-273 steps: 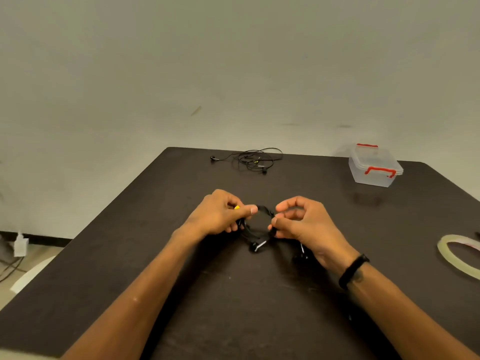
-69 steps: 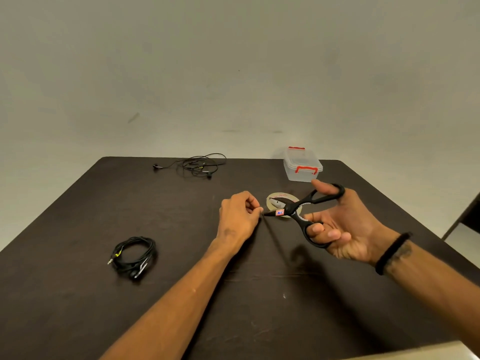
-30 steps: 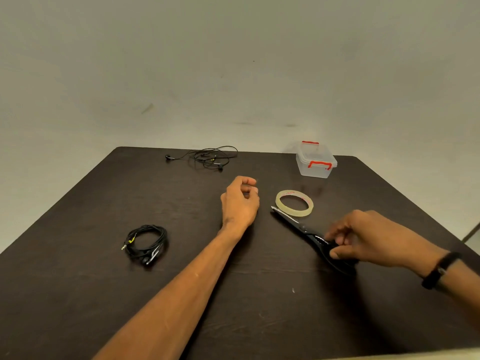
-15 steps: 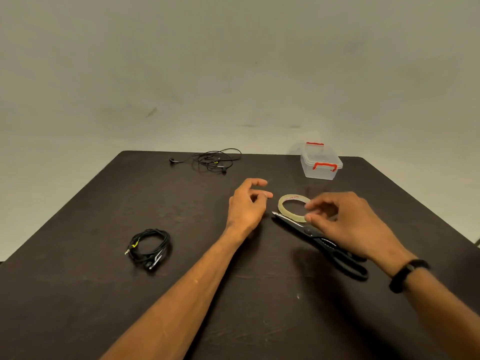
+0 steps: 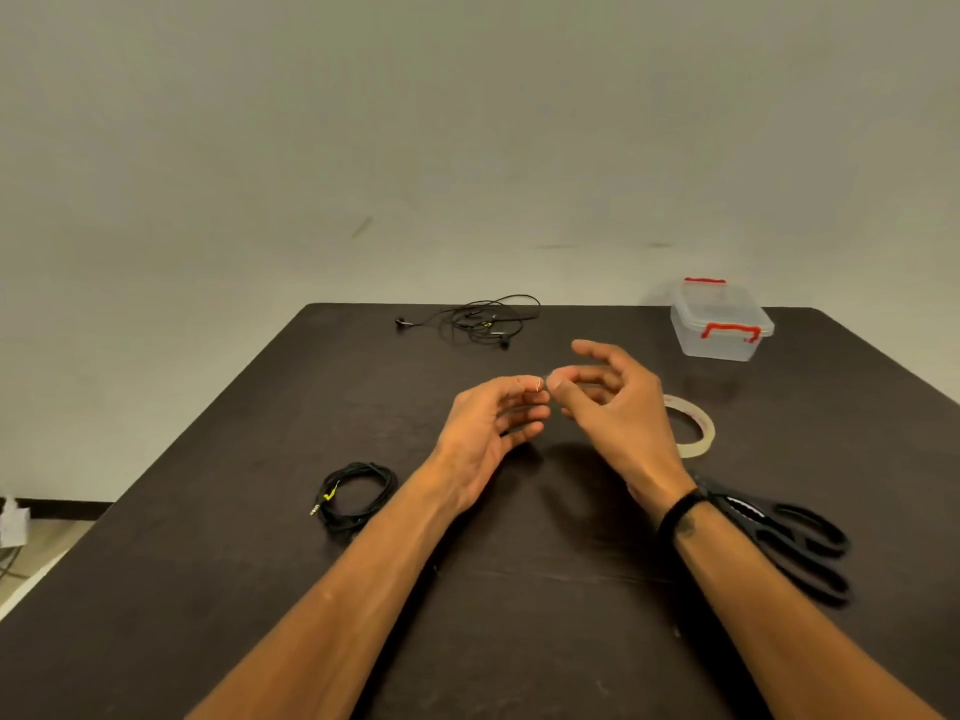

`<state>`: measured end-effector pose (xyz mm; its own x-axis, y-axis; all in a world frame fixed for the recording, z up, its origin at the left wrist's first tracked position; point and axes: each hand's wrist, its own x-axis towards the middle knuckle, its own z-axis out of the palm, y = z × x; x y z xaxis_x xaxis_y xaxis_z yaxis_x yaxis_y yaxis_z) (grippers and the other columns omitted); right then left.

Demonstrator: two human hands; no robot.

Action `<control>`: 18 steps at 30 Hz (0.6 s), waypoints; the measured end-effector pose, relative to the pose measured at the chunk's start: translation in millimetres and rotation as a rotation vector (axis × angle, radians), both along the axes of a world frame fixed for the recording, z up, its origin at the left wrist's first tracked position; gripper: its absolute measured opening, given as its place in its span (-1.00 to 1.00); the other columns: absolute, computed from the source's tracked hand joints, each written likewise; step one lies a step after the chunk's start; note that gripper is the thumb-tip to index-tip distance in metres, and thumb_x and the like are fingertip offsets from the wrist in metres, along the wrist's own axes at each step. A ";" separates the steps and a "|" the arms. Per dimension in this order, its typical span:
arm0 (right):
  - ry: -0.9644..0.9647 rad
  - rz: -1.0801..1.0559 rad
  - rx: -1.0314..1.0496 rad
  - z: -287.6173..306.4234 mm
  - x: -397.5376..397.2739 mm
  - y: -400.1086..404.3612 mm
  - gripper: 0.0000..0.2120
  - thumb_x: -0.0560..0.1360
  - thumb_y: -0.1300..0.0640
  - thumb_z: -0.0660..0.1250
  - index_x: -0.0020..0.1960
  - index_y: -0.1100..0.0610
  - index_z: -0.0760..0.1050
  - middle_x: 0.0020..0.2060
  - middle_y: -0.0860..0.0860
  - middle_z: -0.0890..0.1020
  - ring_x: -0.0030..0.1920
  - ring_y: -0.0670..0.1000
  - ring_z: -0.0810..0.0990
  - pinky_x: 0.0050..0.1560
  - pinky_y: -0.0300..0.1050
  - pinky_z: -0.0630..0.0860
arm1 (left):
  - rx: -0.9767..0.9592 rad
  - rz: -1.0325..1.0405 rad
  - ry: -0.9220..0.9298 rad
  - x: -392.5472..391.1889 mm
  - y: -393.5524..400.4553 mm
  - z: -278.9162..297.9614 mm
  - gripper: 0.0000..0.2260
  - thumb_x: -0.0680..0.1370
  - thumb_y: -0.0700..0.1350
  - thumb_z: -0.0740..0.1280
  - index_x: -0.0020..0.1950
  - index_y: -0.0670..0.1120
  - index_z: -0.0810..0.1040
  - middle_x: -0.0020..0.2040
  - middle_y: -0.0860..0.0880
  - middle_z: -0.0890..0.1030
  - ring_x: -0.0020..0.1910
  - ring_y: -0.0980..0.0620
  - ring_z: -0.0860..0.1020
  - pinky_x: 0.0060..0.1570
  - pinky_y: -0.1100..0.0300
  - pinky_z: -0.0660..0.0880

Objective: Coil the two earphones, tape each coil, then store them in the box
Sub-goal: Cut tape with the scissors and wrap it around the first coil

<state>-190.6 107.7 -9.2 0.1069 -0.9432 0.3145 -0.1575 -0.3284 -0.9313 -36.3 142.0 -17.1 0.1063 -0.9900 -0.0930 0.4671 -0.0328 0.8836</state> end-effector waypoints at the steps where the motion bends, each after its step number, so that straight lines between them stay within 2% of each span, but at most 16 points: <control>1: -0.009 -0.004 0.007 0.7 -2.9 -0.2 -0.55 0.49 0.12 0.57 0.35 0.05 0.56 -0.05 -0.04 0.78 -0.01 -0.04 0.76 0.15 0.17 0.68 | -0.001 0.002 -0.020 -2.2 0.4 0.1 -0.86 0.58 -0.19 0.39 0.06 -0.19 0.71 -0.07 -0.11 0.70 -0.11 0.01 0.66 0.02 0.12 0.58; 7: -0.017 0.000 -0.030 2.0 -3.7 1.7 -0.62 0.48 0.18 0.57 0.26 0.03 0.59 -0.17 -0.06 0.79 -0.05 -0.03 0.76 0.17 0.22 0.65 | 0.014 0.011 -0.056 -3.8 3.1 0.6 -0.85 0.56 -0.20 0.41 0.07 -0.21 0.70 -0.06 -0.12 0.69 -0.10 0.02 0.66 -0.01 0.15 0.59; 12: -0.051 -0.057 -0.069 3.1 -5.8 4.7 -0.65 0.48 0.20 0.58 0.23 0.07 0.62 -0.20 -0.05 0.78 -0.12 -0.01 0.74 0.06 -0.03 0.66 | 0.044 0.044 -0.085 -6.7 6.0 3.9 -0.80 0.60 -0.18 0.39 0.16 -0.25 0.69 -0.05 -0.16 0.66 -0.12 0.01 0.64 -0.04 0.17 0.59; 16: -0.067 -0.053 -0.084 -0.6 -3.5 6.2 -0.65 0.48 0.20 0.58 0.23 0.07 0.61 -0.19 -0.05 0.78 -0.10 0.05 0.75 0.10 0.12 0.67 | 0.039 0.119 -0.301 -16.0 12.7 7.5 -0.73 0.67 -0.11 0.35 0.31 -0.21 0.61 -0.04 -0.16 0.66 -0.17 0.01 0.64 -0.08 0.14 0.61; 18: -0.106 -0.044 -0.078 -2.9 -1.7 6.4 -0.65 0.49 0.21 0.57 0.24 0.05 0.60 -0.17 -0.02 0.78 -0.09 0.04 0.76 0.09 0.18 0.68 | -0.051 0.237 -0.580 -17.1 22.0 9.8 -0.67 0.67 -0.03 0.35 0.39 -0.12 0.55 -0.05 -0.07 0.69 -0.19 0.02 0.69 -0.01 0.07 0.64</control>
